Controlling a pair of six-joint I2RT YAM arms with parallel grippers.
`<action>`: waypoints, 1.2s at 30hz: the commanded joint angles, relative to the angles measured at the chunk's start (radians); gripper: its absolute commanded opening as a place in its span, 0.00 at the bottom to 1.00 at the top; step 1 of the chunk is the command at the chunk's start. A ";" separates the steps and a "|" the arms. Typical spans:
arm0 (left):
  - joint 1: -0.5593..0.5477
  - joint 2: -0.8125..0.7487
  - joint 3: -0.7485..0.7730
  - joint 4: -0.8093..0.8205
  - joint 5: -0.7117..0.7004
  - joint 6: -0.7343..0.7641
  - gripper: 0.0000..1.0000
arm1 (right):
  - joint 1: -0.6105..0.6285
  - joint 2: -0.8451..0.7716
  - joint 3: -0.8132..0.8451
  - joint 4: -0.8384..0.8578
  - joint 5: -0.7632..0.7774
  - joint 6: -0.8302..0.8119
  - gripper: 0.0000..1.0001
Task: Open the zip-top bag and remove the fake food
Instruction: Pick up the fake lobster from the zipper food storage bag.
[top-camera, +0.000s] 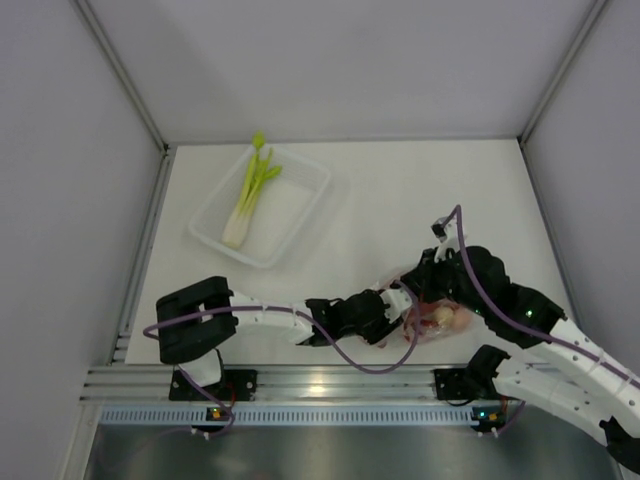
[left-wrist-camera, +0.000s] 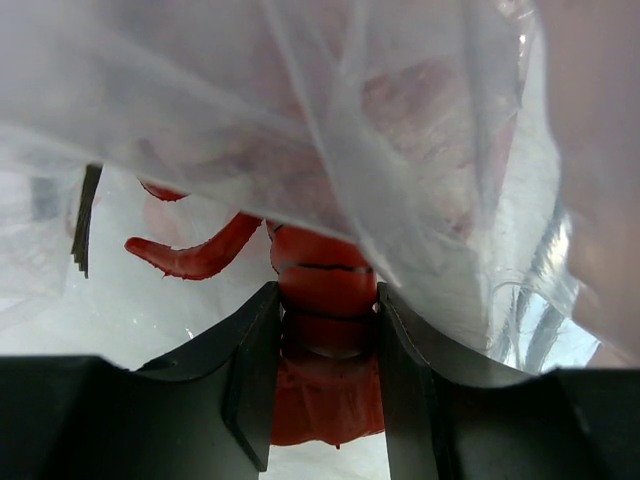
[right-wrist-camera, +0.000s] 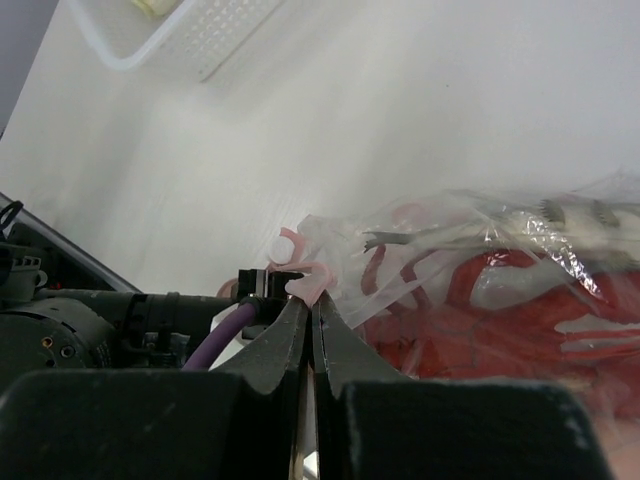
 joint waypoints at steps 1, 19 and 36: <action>-0.006 -0.040 -0.024 -0.042 -0.015 -0.020 0.00 | 0.025 -0.015 0.042 0.246 -0.152 0.048 0.00; -0.006 -0.200 -0.040 -0.047 0.037 -0.083 0.00 | 0.025 0.028 -0.013 0.291 -0.145 -0.059 0.00; -0.018 -0.339 -0.109 -0.038 0.061 -0.096 0.00 | 0.023 0.091 -0.051 0.292 0.076 -0.047 0.00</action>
